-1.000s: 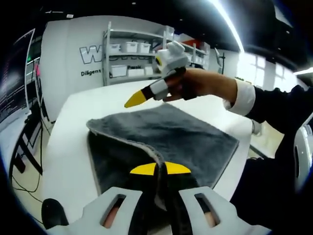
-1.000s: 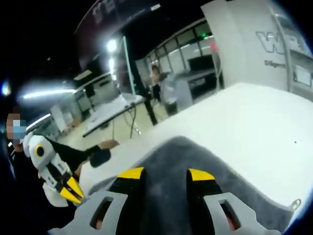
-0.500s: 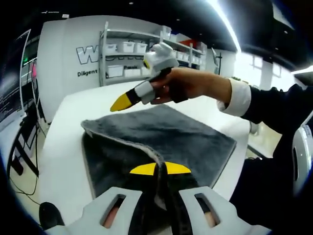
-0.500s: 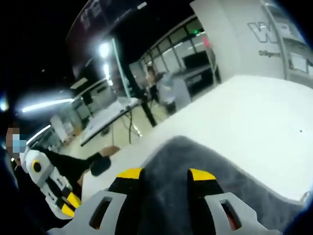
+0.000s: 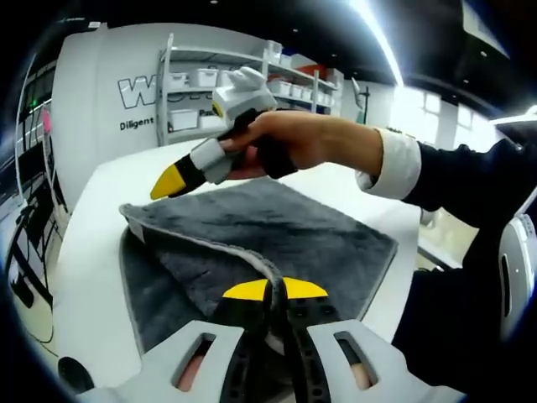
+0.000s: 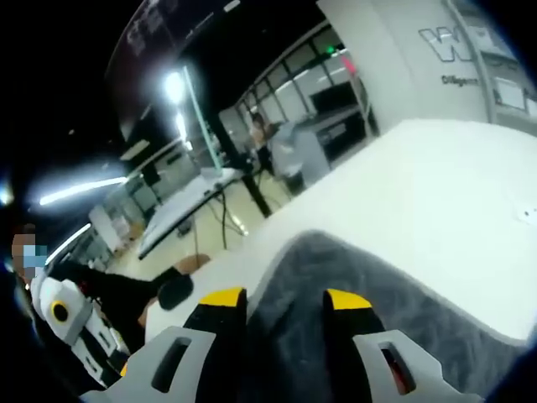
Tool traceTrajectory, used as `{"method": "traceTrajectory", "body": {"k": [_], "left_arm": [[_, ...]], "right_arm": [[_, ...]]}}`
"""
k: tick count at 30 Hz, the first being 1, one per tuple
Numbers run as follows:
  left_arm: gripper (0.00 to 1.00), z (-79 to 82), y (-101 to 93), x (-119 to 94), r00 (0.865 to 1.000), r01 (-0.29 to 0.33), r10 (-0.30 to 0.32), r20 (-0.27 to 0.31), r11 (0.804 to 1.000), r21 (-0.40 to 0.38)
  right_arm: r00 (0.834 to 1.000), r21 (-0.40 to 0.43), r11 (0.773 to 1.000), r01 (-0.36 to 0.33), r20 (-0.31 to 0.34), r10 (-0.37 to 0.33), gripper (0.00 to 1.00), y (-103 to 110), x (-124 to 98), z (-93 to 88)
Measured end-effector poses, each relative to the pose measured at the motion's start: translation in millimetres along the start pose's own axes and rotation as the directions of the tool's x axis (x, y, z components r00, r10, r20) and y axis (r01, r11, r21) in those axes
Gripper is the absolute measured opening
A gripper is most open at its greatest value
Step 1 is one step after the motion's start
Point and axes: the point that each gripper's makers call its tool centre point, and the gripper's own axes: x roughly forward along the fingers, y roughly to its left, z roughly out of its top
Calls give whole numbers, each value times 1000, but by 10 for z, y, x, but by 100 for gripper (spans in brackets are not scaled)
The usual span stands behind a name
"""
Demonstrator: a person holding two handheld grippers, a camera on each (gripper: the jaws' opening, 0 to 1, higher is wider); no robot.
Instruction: Open the folded towel by lifting each exposed corner and separating the folded layers until the towel lies flat within the target outline without major curled edges
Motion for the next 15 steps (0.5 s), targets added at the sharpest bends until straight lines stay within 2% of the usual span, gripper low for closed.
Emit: {"method": "traceTrajectory", "body": {"k": [5,8,15], "left_arm": [[4,-4,-16,42,1000,10,-10,-9,1000,7],[4,31,-23,72,1000,26,-26,1,1000,-3],[4,23,-51,148,999,47,-47,-9,999,-8]], "right_arm": [[1000,7,1000,-6,-7,6,35,16,30,-24],[1000,42,999,-22,-16,23,34,31,58,-64],[999,37,999,-26,-19,26,32,108,52,-139]]}}
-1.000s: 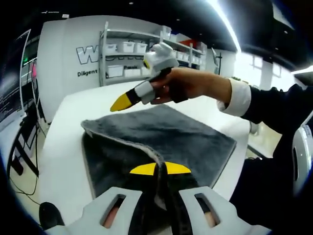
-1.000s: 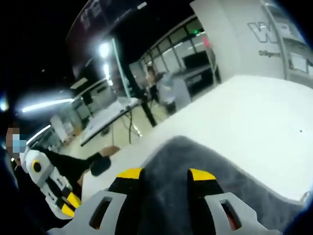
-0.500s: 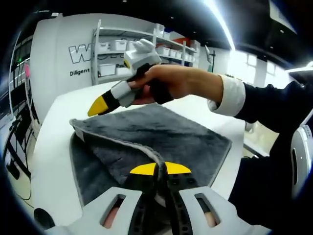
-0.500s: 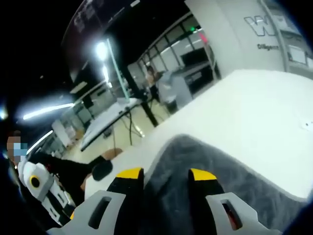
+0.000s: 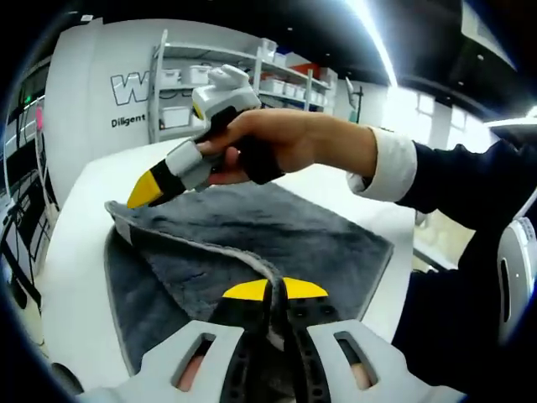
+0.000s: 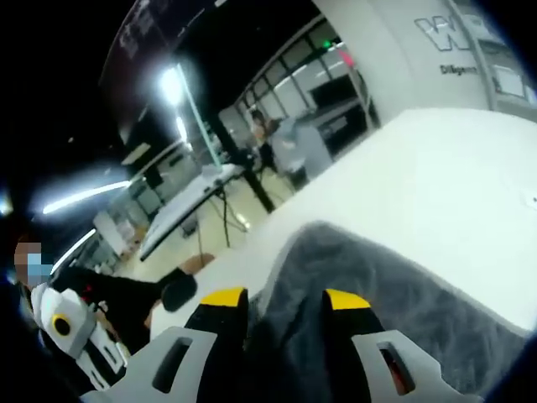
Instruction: Open the folded towel by lifting each exposed corner and separating the folded layers until the towel lies flat within the target outline without major curled edges
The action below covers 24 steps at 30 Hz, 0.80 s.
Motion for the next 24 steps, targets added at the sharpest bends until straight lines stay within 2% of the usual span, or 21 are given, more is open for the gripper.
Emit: {"method": "traceTrajectory", "body": {"k": [15,23,24], "left_arm": [[4,27,-51,81,1000,24,-24,6,1000,4],[4,41,-57,127,999,35,-35,8,999,5],[4,40,-67,141,999,38,-38,6,999,9]], "right_arm": [[999,-48,998,29,-35,-30,31,19,162,-78],[998,-72,996,44,-42,-47,32,64,168,-157],[998,-74,996,48,-46,-52,32,23,202,-118]]}}
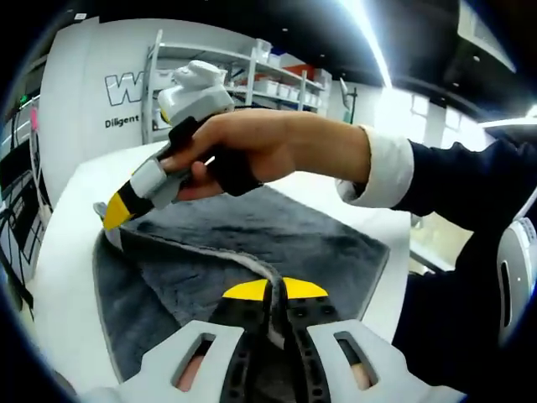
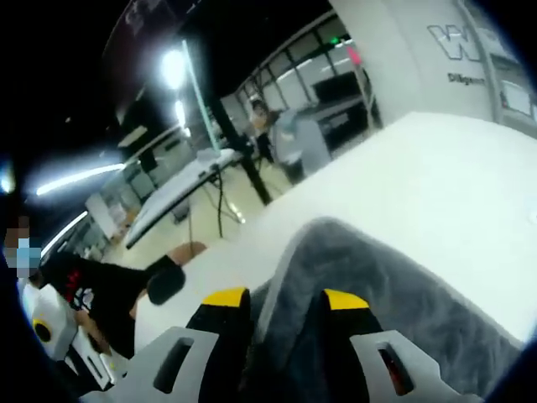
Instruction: Open the folded towel by lifting each exposed corner and separating the folded layers until the towel lies flat within the target outline without major curled edges
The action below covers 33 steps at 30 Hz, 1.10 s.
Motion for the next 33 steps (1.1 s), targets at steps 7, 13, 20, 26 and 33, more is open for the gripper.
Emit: {"method": "traceTrajectory", "body": {"k": [7,13,20,26,33], "left_arm": [[4,1,-22,44,1000,5,-5,-9,1000,17],[4,-30,-46,91,1000,13,-12,-21,1000,25],[4,-34,-77,85,1000,13,-13,-22,999,37],[4,-44,-92,89,1000,15,-14,-25,999,39],[4,-36,-102,82,1000,14,-13,-24,999,42]], "right_arm": [[1000,-32,999,17,-11,-18,31,4,41,-34],[998,-112,992,54,-18,-56,28,-28,73,-53],[998,-128,990,59,-25,-63,24,-186,99,55],[998,-125,990,66,-15,-68,20,-248,44,95],[998,-105,992,63,-9,-64,13,-302,-23,106]]}}
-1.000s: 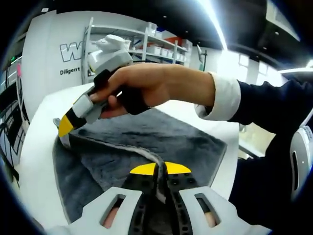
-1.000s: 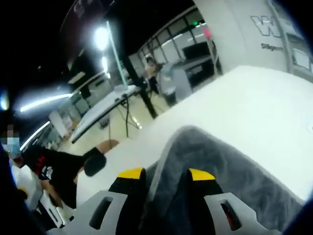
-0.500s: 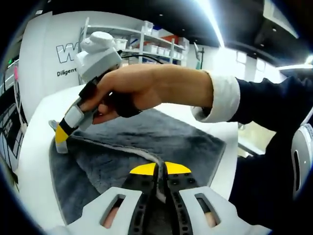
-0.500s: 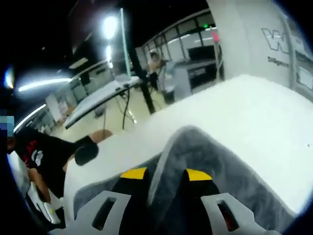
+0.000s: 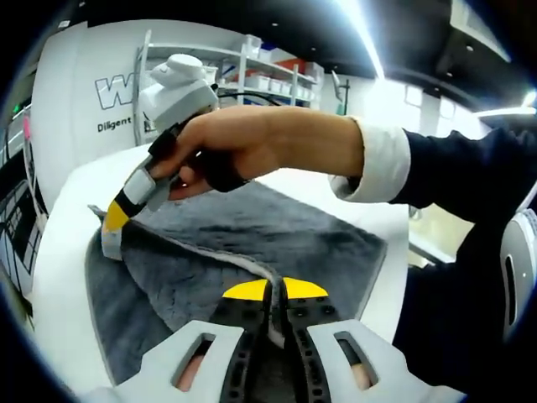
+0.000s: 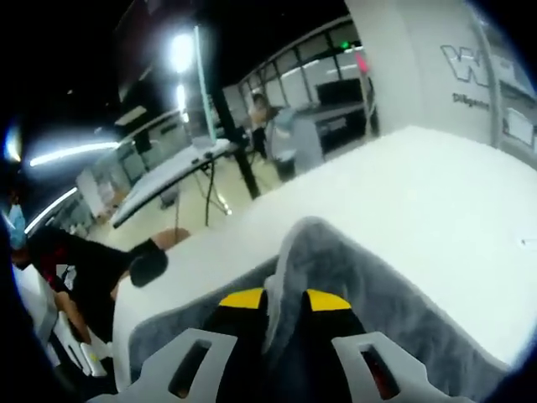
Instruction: Open the folded towel by lifting each exposed corner and separating the folded layers until the towel lies flat within the target outline without major curled edges
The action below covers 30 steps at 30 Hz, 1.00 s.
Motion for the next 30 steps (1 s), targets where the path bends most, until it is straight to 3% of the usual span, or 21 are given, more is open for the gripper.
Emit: {"method": "traceTrajectory", "body": {"k": [6,15,30], "left_arm": [[4,12,0,-10,1000,0,0,2,1000,2],[4,41,-22,-20,1000,6,-6,19,1000,10],[4,116,-86,-3,998,35,-35,51,999,7]], "right_arm": [[1000,-37,999,1,4,-1,3,-17,-55,-12],[1000,-5,1000,-10,6,10,0,-35,-120,-56],[996,183,980,-82,45,76,0,-33,-264,-50]]}}
